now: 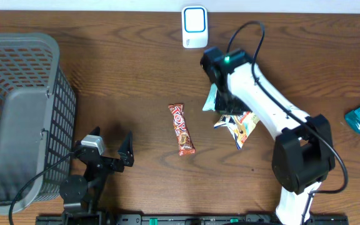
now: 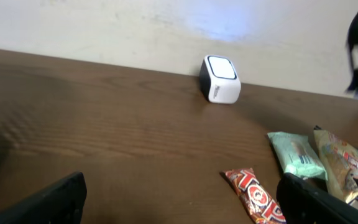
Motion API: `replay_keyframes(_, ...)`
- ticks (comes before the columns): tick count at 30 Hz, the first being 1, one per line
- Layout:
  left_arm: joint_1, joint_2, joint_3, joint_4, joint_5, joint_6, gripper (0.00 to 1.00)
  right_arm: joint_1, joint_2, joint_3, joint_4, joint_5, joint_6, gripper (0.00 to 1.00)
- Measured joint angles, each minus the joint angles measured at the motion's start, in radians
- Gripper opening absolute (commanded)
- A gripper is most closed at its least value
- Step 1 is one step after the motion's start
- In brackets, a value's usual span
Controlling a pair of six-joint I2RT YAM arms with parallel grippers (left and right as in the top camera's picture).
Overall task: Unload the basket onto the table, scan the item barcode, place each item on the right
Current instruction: 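Move the right gripper to the yellow snack bag and grasp it, then lift the yellow snack bag with the right gripper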
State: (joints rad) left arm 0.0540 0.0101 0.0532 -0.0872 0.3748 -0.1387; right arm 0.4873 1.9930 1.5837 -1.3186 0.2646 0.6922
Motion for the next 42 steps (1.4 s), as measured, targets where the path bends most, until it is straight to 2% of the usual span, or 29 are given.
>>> replay_keyframes(5, 0.000, 0.000, 0.000, 0.000, 0.000, 0.000, 0.98, -0.001, 0.000, -0.249, 0.279, -0.124, -0.062, 0.08)
replay_keyframes(8, 0.000, 0.000, 0.000, 0.000, 0.000, 0.000, 0.98, 0.000, -0.040, -0.348, 0.397, -0.164, -0.084, 0.01)
replay_keyframes(11, 0.000, 0.000, 0.000, 0.000, 0.000, 0.000, 0.98, -0.005, -0.078, -0.403, 0.453, -0.183, -0.097, 0.01)
replay_keyframes(14, 0.000, 0.000, 0.000, 0.000, 0.000, 0.000, 0.98, -0.006, -0.083, -0.406, 0.439, -0.199, -0.117, 0.01)
replay_keyframes(21, 0.000, 0.000, 0.000, 0.000, 0.000, 0.000, 0.98, 0.000, -0.100, -0.325, 0.214, -0.308, -0.179, 0.01)
replay_keyframes(24, 0.000, 0.000, 0.000, 0.000, 0.000, 0.000, 0.98, 0.005, -0.199, -0.281, 0.209, -0.323, -0.197, 0.17)
replay_keyframes(26, 0.000, 0.000, 0.000, 0.000, 0.000, 0.000, 0.98, 0.014, -0.323, -0.257, 0.207, -0.318, -0.206, 0.17)
replay_keyframes(28, 0.000, 0.000, 0.000, 0.000, 0.000, 0.000, 0.98, 0.017, -0.378, -0.249, 0.204, -0.296, -0.206, 0.10)
replay_keyframes(32, 0.000, 0.000, 0.000, 0.000, 0.000, 0.000, 0.98, 0.016, -0.407, -0.241, 0.095, -0.158, -0.083, 0.02)
replay_keyframes(33, 0.000, 0.000, 0.000, 0.000, 0.000, 0.000, 0.98, 0.016, -0.401, -0.249, 0.056, -0.115, -0.017, 0.02)
replay_keyframes(35, 0.000, 0.000, 0.000, 0.000, 0.000, 0.000, 0.98, 0.016, -0.396, -0.270, 0.021, -0.058, 0.095, 0.08)
replay_keyframes(38, 0.000, 0.000, 0.000, 0.000, 0.000, 0.000, 0.98, 0.016, -0.395, -0.337, 0.052, 0.004, 0.269, 0.11)
replay_keyframes(40, 0.000, 0.000, 0.000, 0.000, 0.000, 0.000, 0.98, 0.016, -0.395, -0.391, 0.108, 0.024, 0.333, 0.10)
replay_keyframes(42, 0.000, 0.000, 0.000, 0.000, 0.000, 0.000, 0.98, 0.014, -0.394, -0.446, 0.167, 0.037, 0.377, 0.14)
